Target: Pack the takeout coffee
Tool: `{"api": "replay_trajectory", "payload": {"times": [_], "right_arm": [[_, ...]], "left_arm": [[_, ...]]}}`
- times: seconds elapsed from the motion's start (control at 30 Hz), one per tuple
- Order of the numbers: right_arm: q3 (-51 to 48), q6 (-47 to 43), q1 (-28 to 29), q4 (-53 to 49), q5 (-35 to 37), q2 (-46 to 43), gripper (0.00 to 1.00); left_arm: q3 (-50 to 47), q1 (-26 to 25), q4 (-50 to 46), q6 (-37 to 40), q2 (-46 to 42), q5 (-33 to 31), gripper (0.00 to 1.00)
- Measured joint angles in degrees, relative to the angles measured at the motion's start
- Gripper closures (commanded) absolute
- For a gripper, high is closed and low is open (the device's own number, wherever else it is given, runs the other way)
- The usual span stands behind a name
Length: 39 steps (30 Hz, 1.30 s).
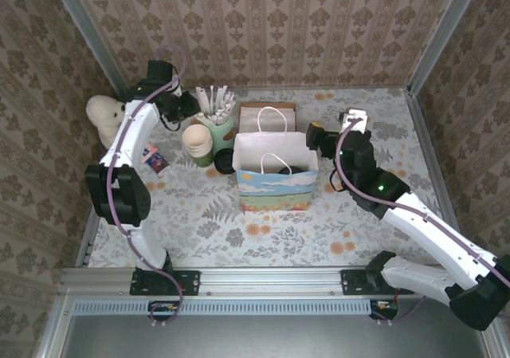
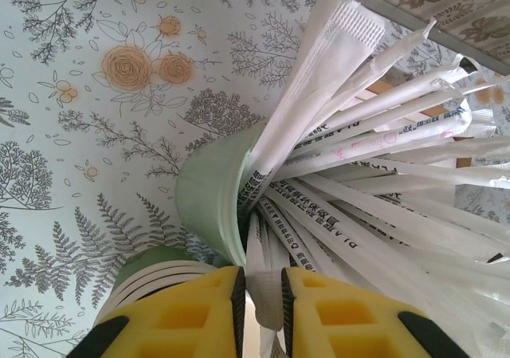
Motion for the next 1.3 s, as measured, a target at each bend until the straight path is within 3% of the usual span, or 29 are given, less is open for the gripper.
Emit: {"api": "replay_trajectory", "payload": {"times": [0.2, 0.47, 0.6, 1.0, 1.13, 1.3], "right_arm": [[0.2, -0.4, 0.0, -0.2, -0.5, 1.5, 0.02], [0.1, -1.0, 0.0, -0.4, -0.4, -0.4, 0.02], [0.1, -1.2, 0.0, -0.6, -0.4, -0.9, 0.02], [0.1, -1.5, 0.0, -2.1, -0.4, -0.9, 0.02], [0.1, -1.5, 0.0, -2.3, -0.4, -0.9, 0.02], [0.1, -1.5, 0.0, -3.3, -0.4, -1.1, 0.02]], "left_arm": [[1.2, 0.0, -0.4, 0.8, 0.0, 0.2, 0.91], [1.2, 0.0, -1.3, 1.0, -0.3, 0.3, 0.88], [1.2, 0.0, -1.2, 2.0, -1.1, 0.2, 0.79], [5.8, 0.0, -4.6, 5.4, -1.0, 0.1, 0.77], [6.4, 0.0, -5.6, 6.0, -0.4, -0.3, 0.68], [6.8, 0.0, -5.8, 6.6, 1.1, -1.4, 0.68]]}}
